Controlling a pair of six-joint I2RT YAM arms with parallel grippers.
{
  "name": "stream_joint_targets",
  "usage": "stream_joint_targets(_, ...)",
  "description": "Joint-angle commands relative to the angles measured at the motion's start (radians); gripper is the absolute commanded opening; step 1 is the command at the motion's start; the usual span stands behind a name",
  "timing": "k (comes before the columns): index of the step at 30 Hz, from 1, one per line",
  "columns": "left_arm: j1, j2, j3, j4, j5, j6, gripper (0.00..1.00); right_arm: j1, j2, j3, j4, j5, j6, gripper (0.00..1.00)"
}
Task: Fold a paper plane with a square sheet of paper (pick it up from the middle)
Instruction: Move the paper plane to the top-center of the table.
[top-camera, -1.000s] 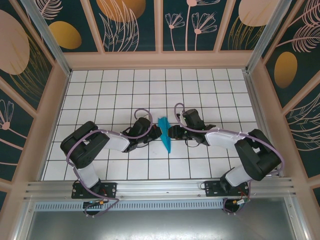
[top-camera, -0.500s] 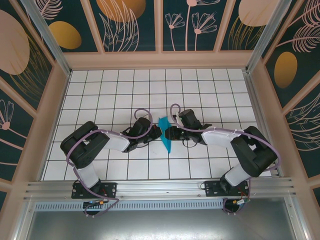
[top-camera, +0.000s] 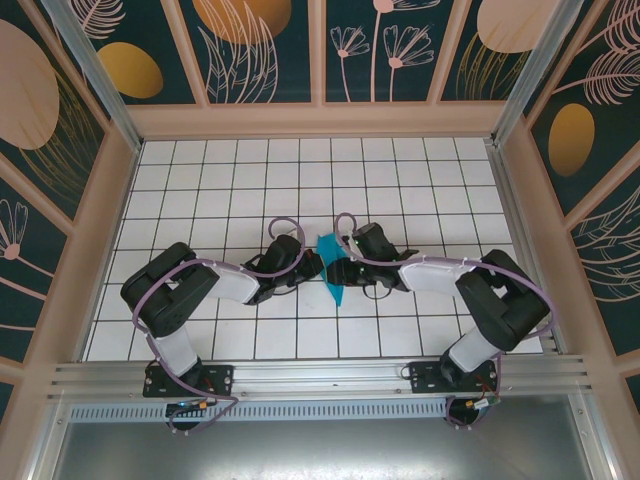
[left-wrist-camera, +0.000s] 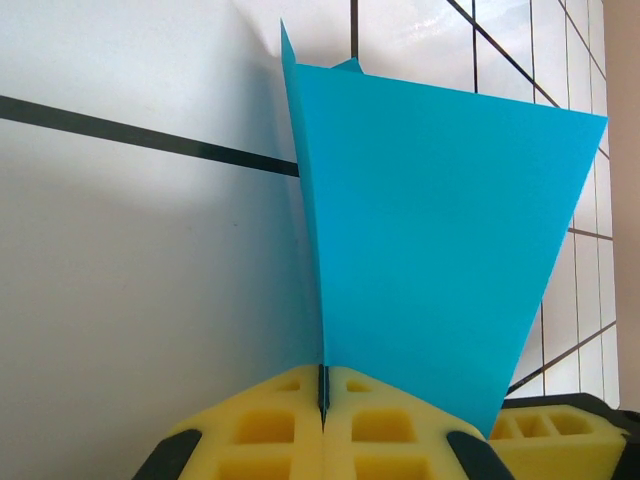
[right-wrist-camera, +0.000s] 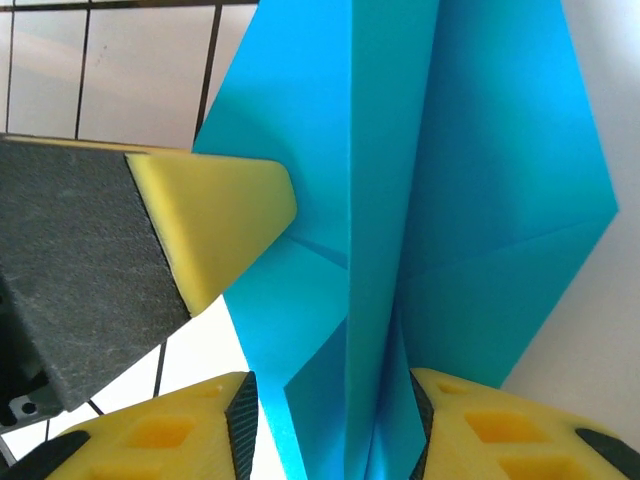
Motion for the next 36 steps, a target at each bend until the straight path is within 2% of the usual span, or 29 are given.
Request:
stream_joint_targets(1,-0.004,0.005,-0.001,0.013,-0.001,-0.005,0.00,0.009,0.020,0.011,-0.024,0.022,0.017,0.44)
stream_joint_targets(10,-0.002,-0.018,0.000,-0.012,-0.014,-0.009,0.02,0.025,0.073,0.050,-0.065,0.084,0.028,0.38)
stream_joint_targets(13,-0.004,-0.047,-0.005,-0.039,-0.035,-0.007,0.15,0.026,0.078,0.052,-0.075,0.100,0.035,0.33)
stream_joint_targets(19,-0.002,-0.155,0.014,-0.177,-0.120,0.027,0.48,0.028,0.056,0.070,-0.113,0.156,0.045,0.20)
stream_joint_targets(22,-0.001,-0.207,0.010,-0.245,-0.190,0.022,0.69,0.028,0.035,0.085,-0.152,0.209,0.044,0.15)
stream_joint_targets(26,0.001,-0.270,0.002,-0.357,-0.302,-0.001,0.86,0.028,-0.012,0.122,-0.244,0.333,0.024,0.13)
stream_joint_targets(30,0.003,-0.303,-0.009,-0.450,-0.402,-0.042,0.99,0.027,-0.018,0.147,-0.301,0.411,0.006,0.13)
stream_joint_targets(36,0.004,-0.295,-0.013,-0.493,-0.432,-0.075,0.99,0.027,0.042,0.175,-0.311,0.442,0.007,0.13)
